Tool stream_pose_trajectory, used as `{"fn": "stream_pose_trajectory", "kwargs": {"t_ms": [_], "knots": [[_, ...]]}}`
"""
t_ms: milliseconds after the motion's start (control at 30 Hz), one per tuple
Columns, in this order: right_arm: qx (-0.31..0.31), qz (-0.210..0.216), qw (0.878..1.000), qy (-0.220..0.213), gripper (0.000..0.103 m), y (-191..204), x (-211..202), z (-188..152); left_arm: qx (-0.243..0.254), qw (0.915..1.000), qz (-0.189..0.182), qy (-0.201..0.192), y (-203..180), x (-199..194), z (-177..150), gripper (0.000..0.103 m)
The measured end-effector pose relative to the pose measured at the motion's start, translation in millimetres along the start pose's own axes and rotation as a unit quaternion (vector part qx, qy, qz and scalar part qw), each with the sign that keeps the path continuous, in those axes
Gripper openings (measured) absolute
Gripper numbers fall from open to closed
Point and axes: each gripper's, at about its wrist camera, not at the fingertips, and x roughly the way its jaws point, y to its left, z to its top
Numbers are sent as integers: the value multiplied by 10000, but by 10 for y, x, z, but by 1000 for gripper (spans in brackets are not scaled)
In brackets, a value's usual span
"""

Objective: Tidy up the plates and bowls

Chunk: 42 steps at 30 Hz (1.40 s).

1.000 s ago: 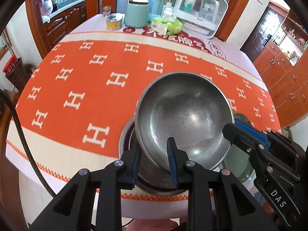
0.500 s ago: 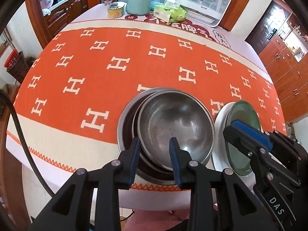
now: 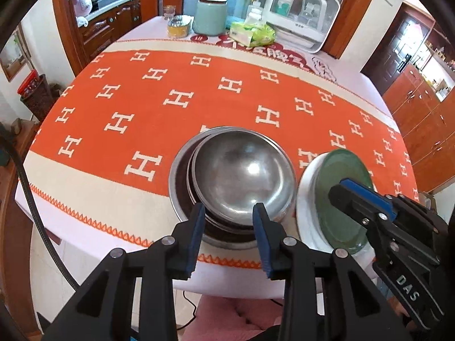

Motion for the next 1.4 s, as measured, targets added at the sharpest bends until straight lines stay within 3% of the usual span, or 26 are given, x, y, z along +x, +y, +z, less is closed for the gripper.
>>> {"fn": "stream_pose_trajectory", "kwargs": {"t_ms": [300, 467, 533, 633, 867, 967, 1233, 1400], "knots": [[-111, 132, 9997, -149, 15, -37, -273, -84, -292, 9967, -32, -763, -86, -465, -220, 35], [-118, 181, 9991, -365, 15, -72, -406, -123, -334, 9938, 118, -1053, -146, -635, -298, 44], [-91, 229, 9988, -422, 19, -80, -432, -152, -360, 9936, 213, -1053, -154, -666, -331, 45], [-8, 276, 9985, -471, 33, -99, -450, -185, -406, 9937, 314, -1000, -148, -693, -383, 45], [338, 520, 9963, -592, 37, -179, -455, -238, -275, 9933, 513, -995, -160, -763, -465, 51], [505, 522, 9951, -668, 47, -214, -453, -220, -252, 9923, 502, -1100, -114, -812, -450, 58], [918, 286, 9907, -965, 54, -211, -354, -62, 189, 9916, 294, -1245, 51, -754, -179, 76], [1410, 60, 9839, -1097, 73, -151, -210, 31, 623, 9919, 158, -1094, 230, -630, 101, 81]]}}
